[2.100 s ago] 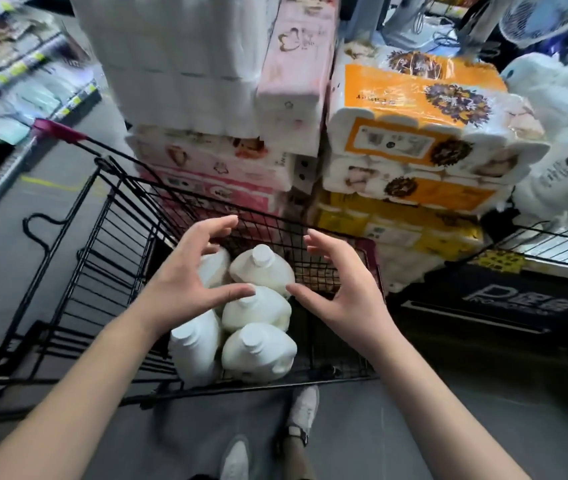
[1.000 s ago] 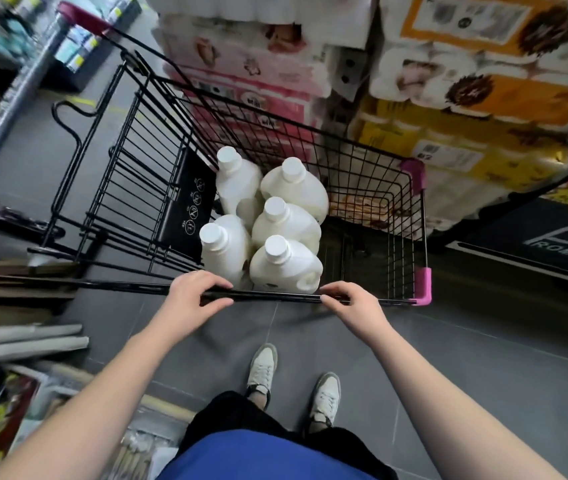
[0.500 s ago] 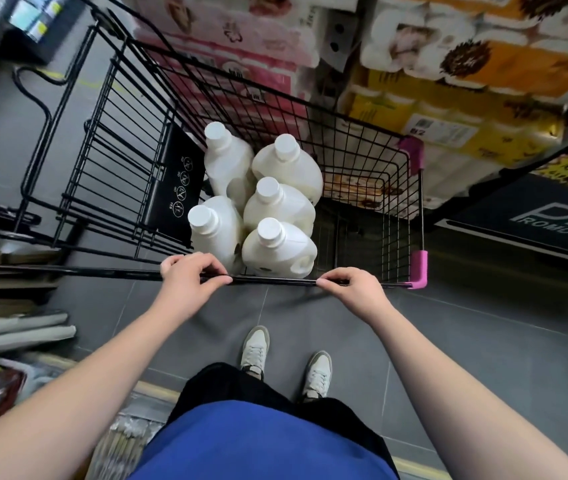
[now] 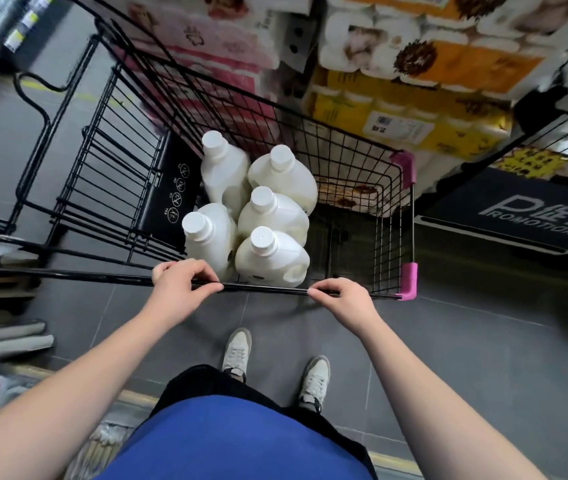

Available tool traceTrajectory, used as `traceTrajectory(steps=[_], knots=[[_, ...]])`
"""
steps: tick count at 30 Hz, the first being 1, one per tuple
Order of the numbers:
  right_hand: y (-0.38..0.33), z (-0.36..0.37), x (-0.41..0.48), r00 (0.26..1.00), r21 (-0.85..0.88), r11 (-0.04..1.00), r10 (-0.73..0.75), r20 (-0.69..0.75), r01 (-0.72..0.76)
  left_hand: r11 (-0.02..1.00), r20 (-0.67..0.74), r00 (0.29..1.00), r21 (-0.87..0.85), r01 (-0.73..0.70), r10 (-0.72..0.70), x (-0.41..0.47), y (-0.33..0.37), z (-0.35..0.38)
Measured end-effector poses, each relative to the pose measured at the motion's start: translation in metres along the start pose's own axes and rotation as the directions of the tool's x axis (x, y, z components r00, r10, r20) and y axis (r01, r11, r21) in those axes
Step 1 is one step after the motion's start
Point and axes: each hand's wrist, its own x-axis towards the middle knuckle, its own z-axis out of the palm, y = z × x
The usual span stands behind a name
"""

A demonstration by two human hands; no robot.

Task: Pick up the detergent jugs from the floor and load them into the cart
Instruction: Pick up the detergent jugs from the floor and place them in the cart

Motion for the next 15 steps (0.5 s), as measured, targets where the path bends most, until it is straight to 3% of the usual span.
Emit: traceTrajectory(steps=[15], knots=[[0.065, -0.05, -0.031, 0.995, -0.034, 0.999, 0.009, 0.096, -0.005, 1.0, 0.026, 1.0, 0.005, -0.005, 0.005, -0.028, 0.062, 0.043]])
